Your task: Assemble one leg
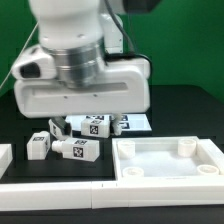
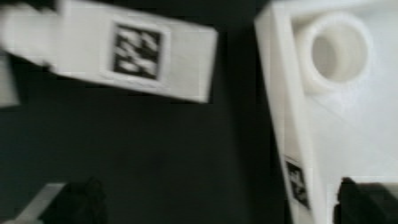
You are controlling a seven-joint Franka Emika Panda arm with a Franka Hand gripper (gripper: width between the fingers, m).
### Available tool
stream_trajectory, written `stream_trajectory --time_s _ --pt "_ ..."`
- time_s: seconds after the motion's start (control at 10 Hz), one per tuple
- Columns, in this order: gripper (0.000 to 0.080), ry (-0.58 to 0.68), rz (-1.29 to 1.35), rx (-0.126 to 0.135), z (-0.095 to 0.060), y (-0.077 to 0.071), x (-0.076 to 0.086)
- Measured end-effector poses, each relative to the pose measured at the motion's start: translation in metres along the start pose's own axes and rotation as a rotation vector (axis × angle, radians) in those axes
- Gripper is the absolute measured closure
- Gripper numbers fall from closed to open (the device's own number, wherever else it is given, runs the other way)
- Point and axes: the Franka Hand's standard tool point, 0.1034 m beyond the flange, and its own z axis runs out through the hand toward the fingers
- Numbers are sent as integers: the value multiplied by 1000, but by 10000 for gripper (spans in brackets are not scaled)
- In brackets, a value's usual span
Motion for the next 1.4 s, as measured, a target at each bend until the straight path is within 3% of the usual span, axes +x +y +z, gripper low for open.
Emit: stream_trajectory --time_s 0.3,0.4,0.6,0.8,0.9,1.1,1.4 --pt "150 -205 32 -16 -7 36 -8" --pt "150 -260 51 5 0 33 -11" --pt "150 -379 47 10 5 32 -17" --pt "150 -491 1 30 22 50 -21" --pt "150 -572 -24 17 20 62 -29" --pt "150 -566 -16 -12 18 75 -21" --pt "150 -564 -17 -12 19 75 -20"
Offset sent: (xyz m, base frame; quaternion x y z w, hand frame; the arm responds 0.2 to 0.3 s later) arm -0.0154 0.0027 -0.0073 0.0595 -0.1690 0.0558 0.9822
